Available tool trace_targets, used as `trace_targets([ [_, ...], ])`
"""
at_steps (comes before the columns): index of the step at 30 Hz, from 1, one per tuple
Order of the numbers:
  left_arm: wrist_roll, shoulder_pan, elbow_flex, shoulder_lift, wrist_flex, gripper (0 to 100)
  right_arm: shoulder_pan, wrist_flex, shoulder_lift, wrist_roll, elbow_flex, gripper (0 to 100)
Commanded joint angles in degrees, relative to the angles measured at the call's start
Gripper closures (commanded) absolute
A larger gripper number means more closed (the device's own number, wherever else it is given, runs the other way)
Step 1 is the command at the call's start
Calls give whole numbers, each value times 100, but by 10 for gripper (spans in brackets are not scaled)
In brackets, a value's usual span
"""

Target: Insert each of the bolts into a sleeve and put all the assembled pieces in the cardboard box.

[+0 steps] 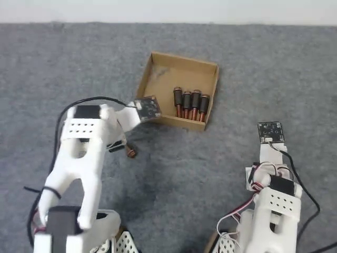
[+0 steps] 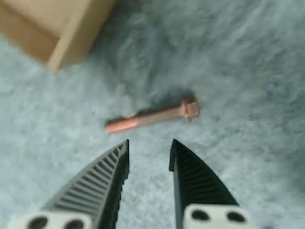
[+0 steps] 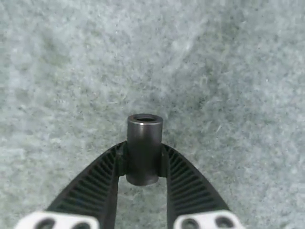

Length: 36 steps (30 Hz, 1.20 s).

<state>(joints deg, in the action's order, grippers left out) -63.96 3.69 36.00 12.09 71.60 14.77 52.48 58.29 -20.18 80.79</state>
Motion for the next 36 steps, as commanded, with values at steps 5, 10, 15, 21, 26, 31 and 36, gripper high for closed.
trace_targets([
  [5, -149, -70, -514, -1196, -484, 882, -92, -136, 127, -97, -18, 991],
  [10, -141, -176, -699, -1477, -501, 890, -145, -268, 136, -97, 53, 991],
  [15, 158, -299, -488, -1609, -1125, 892, -207, -251, 180, -97, 79, 991],
  [21, 835, -343, -374, -1662, -1582, 892, -207, -268, 180, -97, 88, 991],
  [26, 1415, -484, -374, -1662, -1591, 893, -207, -268, 180, -97, 88, 991],
  [31, 2163, -519, -365, -1662, -1582, 893, -207, -277, 180, -105, 88, 991],
  [36, 2804, -527, -347, -1662, -1556, 920, -207, -268, 163, -273, 97, 991],
])
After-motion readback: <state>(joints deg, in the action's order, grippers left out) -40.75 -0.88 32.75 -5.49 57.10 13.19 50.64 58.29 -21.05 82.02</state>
